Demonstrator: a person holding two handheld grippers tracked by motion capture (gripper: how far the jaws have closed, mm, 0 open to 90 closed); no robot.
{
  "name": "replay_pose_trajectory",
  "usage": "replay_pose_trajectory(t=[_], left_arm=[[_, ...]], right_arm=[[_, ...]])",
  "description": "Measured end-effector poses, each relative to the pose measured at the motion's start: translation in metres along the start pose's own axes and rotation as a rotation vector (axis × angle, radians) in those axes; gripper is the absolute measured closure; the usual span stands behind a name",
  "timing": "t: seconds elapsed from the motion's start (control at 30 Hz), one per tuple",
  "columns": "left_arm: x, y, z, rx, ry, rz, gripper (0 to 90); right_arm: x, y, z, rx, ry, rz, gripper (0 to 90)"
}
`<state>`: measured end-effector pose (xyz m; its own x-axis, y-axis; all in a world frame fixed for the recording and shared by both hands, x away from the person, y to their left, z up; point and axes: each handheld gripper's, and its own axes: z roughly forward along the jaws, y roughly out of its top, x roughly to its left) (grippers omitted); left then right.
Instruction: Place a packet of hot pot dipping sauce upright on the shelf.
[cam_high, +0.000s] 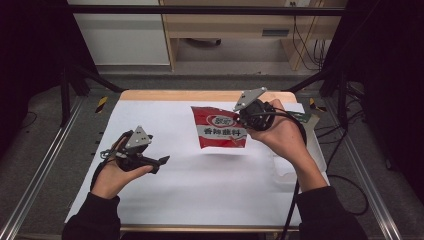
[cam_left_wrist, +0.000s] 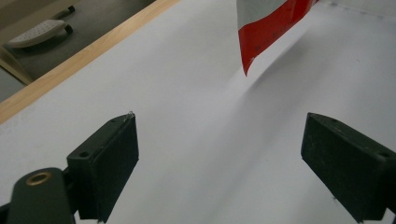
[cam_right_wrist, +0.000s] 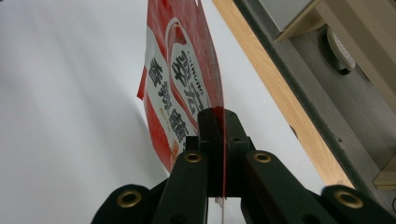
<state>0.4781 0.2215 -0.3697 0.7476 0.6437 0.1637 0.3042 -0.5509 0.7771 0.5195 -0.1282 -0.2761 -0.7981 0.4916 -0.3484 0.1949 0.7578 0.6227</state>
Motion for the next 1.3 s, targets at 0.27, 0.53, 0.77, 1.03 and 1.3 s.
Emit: replay_pose_trajectory(t=[0.27, 0.53, 0.77, 1.03, 1.3], left_arm=[[0.003, -0.016, 0.0, 0.0, 0.021, -0.04, 10.9], [0.004, -0.027, 0.004, 0.025, 0.02, -0.054, 10.9], [0.005, -0.031, 0.006, 0.026, 0.02, -0.059, 10.8], [0.008, -0.037, 0.007, 0.034, 0.026, -0.071, 10.4], [0.012, -0.041, 0.006, 0.034, 0.031, -0.086, 10.2]], right_arm=[[-0.007, -0.009, -0.006, -0.014, -0.013, 0.024, 90.0], [-0.009, -0.014, -0.01, -0.015, -0.016, 0.029, 90.0], [-0.012, -0.017, -0.015, -0.023, -0.023, 0.039, 90.0], [-0.016, -0.019, -0.029, -0.039, -0.036, 0.051, 90.0], [-0.02, -0.02, -0.048, -0.061, -0.038, 0.06, 90.0]])
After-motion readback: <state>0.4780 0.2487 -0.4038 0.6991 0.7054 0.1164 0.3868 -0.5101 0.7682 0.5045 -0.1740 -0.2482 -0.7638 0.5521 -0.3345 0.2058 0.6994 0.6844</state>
